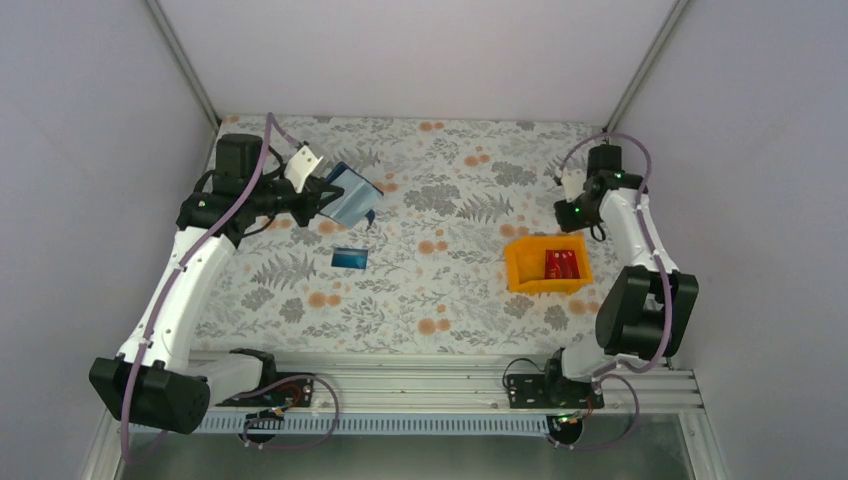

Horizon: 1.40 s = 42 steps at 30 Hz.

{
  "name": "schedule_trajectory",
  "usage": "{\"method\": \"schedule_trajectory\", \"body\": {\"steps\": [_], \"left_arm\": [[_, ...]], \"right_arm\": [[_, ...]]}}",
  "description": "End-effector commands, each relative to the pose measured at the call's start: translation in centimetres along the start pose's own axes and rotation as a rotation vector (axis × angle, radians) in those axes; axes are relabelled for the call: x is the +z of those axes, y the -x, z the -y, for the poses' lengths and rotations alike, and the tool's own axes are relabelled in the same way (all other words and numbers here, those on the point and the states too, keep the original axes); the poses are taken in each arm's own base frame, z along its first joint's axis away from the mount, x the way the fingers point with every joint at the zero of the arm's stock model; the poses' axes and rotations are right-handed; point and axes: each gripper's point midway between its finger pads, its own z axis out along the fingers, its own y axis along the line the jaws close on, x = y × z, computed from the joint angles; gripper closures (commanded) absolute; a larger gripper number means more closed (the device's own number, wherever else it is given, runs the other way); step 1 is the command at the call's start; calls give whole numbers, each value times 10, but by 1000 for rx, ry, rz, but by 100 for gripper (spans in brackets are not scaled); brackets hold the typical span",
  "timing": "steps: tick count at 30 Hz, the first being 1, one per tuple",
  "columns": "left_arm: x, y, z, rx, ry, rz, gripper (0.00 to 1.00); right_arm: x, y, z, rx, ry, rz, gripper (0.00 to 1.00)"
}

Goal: Take the credit cards out of the card holder

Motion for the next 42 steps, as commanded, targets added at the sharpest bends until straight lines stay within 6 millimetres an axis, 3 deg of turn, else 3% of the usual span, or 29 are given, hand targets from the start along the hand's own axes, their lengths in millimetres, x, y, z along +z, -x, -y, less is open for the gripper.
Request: {"method": "schedule_trajectory", "body": {"steps": [1, 4, 6, 9, 14, 19, 23, 28, 34, 39, 42], "left_arm": [[1, 4, 4, 22, -24, 13, 93], [2, 4, 3, 20, -27, 11, 93], [2, 3, 3, 19, -28, 10, 93], [3, 2, 2, 16, -29, 8, 93], [3, 2, 2, 19, -27, 6, 93], [2, 4, 1, 25, -18, 6, 93], [1, 4, 2, 27, -19, 5, 93], [2, 4, 2, 25, -23, 3, 93], [2, 4, 2, 24, -26, 2, 93], [1, 4, 3, 26, -25, 3, 93], [1, 3, 3, 23, -26, 1, 93]], "right_arm": [[7, -16, -62, -90, 156, -3, 78], [18, -40, -109, -276, 261, -10, 83], [26, -49, -113, -309, 260, -12, 85], [41, -66, -105, -341, 200, -65, 90], [54, -61, -91, -361, 99, -51, 93], [77, -89, -85, -380, 64, -142, 95], [76, -81, -75, -380, 1, -119, 96], [76, -86, -55, -380, -113, -159, 96], [67, -69, -46, -342, -161, -122, 96], [72, -81, -39, -354, -196, -198, 96], [69, -78, -38, -358, -200, -187, 96]]}}
